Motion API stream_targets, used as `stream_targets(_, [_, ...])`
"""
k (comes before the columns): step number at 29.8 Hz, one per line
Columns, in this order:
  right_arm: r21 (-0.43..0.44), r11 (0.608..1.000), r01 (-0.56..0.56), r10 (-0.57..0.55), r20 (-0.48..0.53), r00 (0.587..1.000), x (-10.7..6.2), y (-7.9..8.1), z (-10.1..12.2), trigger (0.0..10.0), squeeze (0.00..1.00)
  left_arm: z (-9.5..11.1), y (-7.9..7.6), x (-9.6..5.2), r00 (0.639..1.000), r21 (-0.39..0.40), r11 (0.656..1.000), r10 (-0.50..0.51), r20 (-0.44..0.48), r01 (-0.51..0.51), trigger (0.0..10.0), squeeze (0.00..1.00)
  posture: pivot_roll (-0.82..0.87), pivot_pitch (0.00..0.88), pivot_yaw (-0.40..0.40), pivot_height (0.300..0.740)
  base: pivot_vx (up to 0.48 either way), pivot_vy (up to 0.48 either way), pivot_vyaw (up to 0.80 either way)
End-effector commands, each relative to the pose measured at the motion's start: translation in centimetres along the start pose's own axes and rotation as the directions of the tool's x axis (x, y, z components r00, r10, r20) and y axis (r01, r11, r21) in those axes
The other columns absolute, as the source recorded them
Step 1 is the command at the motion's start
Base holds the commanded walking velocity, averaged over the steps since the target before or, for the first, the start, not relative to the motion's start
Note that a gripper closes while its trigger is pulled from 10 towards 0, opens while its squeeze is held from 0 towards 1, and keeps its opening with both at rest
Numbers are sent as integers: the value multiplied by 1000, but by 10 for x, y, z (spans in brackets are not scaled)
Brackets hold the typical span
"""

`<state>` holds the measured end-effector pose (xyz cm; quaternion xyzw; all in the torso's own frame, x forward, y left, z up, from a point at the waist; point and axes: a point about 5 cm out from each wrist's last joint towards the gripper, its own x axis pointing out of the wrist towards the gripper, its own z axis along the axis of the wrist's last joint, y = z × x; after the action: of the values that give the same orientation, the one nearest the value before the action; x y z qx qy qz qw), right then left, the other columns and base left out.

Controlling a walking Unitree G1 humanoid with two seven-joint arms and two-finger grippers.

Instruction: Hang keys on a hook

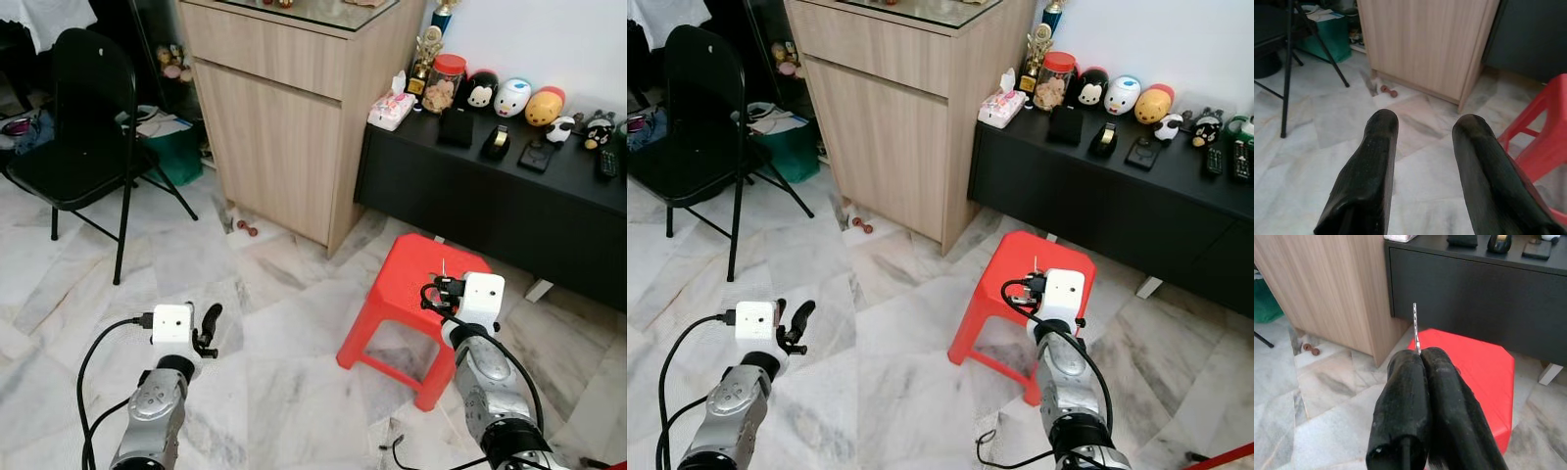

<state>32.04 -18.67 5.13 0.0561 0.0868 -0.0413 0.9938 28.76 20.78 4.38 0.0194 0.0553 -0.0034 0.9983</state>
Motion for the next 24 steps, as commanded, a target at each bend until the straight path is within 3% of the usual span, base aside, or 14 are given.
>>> stream_targets(1, [17, 999, 34, -33, -41, 999, -4, -6, -10, 10000, 0, -7, -3, -3, 999, 12, 1000, -14, -35, 15, 10000, 0, 156, 42, -69, 740, 0, 0, 0])
stream_targets(5, [28, 999, 40, -39, -63, 997, -6, -6, -15, 10000, 0, -8, -3, -6, 999, 10, 1000, -13, -34, 14, 10000, 0, 158, 51, -69, 740, 0, 0, 0])
stream_targets(20, [33, 999, 38, -36, -67, 997, -7, -1, -16, 10000, 0, 2, -5, -6, 999, 6, 999, -42, 13, 41, 10000, 0, 159, 75, -59, 740, 0, 0, -800])
stream_targets(24, [32, 999, 36, -34, -71, 997, -8, 0, -17, 10000, 0, 3, -4, -6, 999, 7, 999, -38, 14, 38, 10000, 0, 158, 76, -58, 740, 0, -480, -800])
